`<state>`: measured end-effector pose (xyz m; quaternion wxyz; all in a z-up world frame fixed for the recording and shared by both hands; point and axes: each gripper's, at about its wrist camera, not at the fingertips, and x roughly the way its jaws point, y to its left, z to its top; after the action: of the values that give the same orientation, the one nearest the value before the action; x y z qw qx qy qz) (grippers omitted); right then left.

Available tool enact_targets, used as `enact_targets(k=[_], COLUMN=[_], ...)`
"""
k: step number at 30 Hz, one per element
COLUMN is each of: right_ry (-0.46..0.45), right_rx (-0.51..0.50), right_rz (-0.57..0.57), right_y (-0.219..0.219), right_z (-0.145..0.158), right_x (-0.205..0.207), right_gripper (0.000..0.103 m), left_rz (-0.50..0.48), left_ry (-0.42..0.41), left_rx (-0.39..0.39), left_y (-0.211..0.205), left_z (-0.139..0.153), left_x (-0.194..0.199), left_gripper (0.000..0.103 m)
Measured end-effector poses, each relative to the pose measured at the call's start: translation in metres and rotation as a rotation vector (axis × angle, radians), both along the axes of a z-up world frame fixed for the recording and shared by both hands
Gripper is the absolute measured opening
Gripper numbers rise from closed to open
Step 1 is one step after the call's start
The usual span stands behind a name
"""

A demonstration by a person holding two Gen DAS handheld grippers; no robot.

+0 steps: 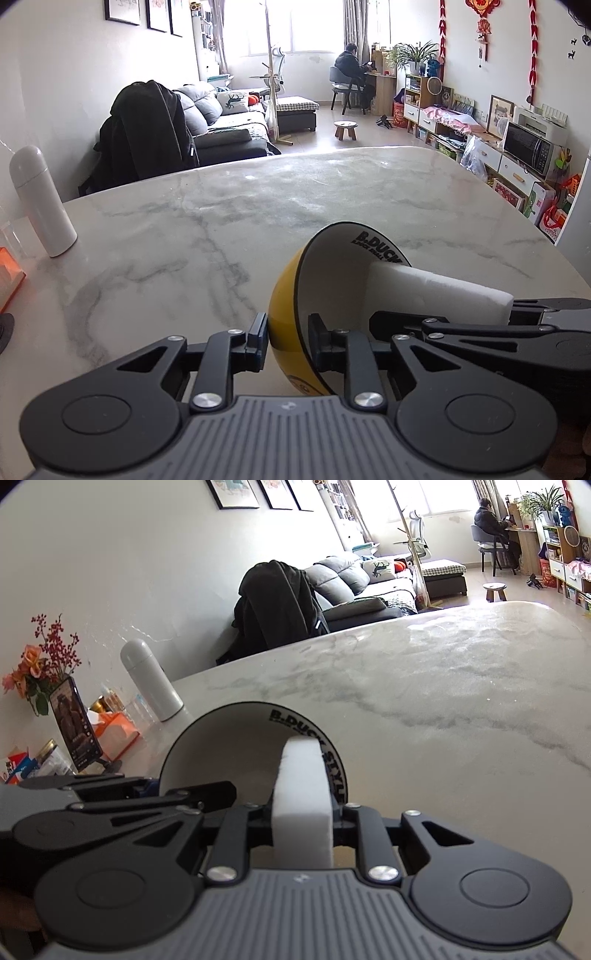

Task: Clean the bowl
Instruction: 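Rub the white sponge around the bowl's inner wall with the right gripper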

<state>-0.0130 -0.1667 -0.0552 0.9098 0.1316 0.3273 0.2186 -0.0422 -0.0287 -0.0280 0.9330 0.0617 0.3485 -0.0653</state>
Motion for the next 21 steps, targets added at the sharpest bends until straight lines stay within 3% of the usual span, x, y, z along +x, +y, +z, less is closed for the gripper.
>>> enact_targets(k=[21], right_ry=[-0.001], right_rx=[0.026], right_rz=[0.007], right_y=[-0.0055], right_z=[0.0018], right_x=[-0.0002], right_gripper=[0.022], left_rz=[0.007], left_ry=[0.026], left_rx=[0.011], left_y=[-0.0008], left_z=[-0.0087], left_x=[0.0072], left_gripper=[0.023])
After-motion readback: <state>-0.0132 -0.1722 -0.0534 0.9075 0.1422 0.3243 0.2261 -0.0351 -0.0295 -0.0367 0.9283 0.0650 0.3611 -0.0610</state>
